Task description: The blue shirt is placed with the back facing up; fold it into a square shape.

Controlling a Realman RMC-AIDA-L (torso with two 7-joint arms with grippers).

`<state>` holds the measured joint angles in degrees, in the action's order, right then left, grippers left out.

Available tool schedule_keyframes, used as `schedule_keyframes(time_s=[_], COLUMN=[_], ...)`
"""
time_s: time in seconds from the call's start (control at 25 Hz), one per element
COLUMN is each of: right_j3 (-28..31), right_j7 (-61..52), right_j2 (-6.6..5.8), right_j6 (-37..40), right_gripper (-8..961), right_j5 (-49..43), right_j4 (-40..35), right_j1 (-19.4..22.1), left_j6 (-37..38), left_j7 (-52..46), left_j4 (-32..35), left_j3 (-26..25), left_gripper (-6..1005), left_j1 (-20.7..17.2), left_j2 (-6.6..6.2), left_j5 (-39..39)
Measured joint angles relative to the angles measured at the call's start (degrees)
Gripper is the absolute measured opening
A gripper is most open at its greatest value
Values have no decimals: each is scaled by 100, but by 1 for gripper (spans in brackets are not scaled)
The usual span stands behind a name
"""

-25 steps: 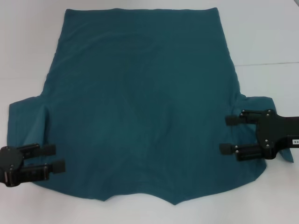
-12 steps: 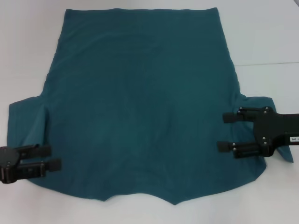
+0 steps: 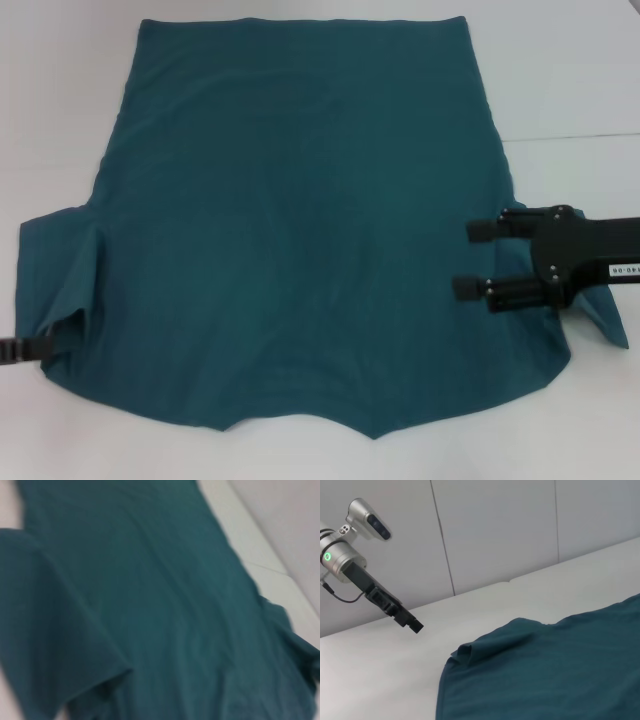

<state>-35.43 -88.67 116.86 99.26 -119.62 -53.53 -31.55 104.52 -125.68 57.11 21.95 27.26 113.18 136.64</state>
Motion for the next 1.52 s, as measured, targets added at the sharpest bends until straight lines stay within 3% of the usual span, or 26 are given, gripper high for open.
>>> schedule_keyframes(time_s=[0.24,0.72,1.04,1.52], right_j3=[-152,-245,-245,-253], right_j7=[-2,-8,-10,-44], right_j2=[20,31,38,49], right_j6=[-209,-337,-351,-348], right_gripper=[915,914,914,913], right_j5=[-8,-9,-9,-8], right_j4=[-3,-8,-8,-8], right_j1=[-90,-180,-195,-235], left_j6=[-731,-2948,-3576,-3700], left_j7=[-349,-281,-213,22], left_j4=[97,-127,-484,-481], left_j3=[161,1420,1541,1548], left_gripper=[840,830,813,765], left_j1=[38,-26,3,-23], left_j2=[81,402,426,543], left_j5=[315,450,607,667])
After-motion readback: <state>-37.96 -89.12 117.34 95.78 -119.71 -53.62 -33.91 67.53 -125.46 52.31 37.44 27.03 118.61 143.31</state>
